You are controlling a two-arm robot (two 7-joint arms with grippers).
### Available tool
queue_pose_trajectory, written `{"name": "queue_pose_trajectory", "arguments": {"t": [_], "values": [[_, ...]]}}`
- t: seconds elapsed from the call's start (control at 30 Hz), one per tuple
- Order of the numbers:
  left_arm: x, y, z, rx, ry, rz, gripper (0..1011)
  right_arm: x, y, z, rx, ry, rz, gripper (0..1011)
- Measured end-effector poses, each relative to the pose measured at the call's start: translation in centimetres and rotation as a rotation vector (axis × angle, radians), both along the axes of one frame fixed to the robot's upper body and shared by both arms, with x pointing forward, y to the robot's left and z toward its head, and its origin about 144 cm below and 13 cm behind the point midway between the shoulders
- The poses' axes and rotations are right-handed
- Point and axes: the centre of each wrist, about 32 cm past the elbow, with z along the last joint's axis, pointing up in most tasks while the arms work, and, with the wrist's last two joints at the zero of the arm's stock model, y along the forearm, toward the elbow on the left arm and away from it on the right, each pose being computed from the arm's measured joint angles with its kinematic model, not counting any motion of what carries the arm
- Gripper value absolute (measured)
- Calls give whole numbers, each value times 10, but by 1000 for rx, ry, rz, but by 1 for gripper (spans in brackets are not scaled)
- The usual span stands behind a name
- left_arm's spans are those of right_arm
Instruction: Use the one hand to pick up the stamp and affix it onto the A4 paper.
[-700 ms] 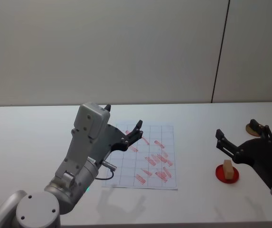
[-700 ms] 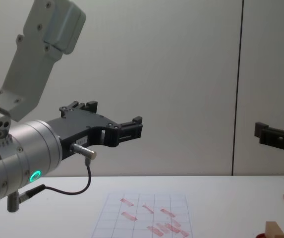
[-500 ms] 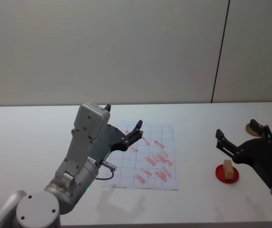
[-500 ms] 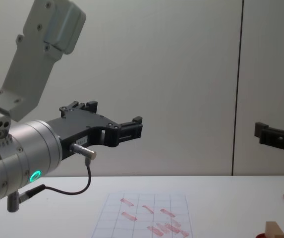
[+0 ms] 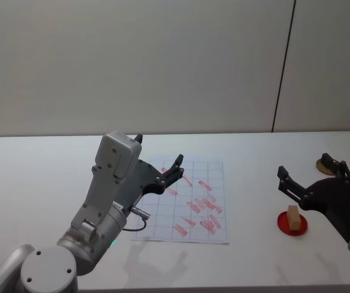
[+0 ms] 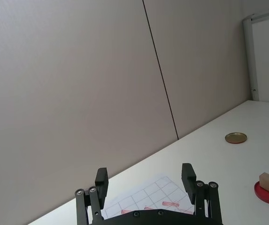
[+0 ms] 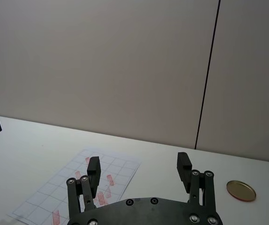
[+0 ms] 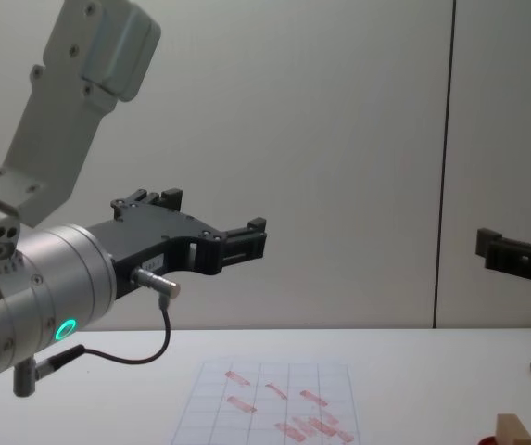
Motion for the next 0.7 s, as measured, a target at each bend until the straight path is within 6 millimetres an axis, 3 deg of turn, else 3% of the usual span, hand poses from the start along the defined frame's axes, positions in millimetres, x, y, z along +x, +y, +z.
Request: {"name": "queue_pose_trajectory", "arguments": {"t": [0.7], "values": [[0,0,0,0,0,0,993,0,1,1,-6,2,-6,1001]]}}
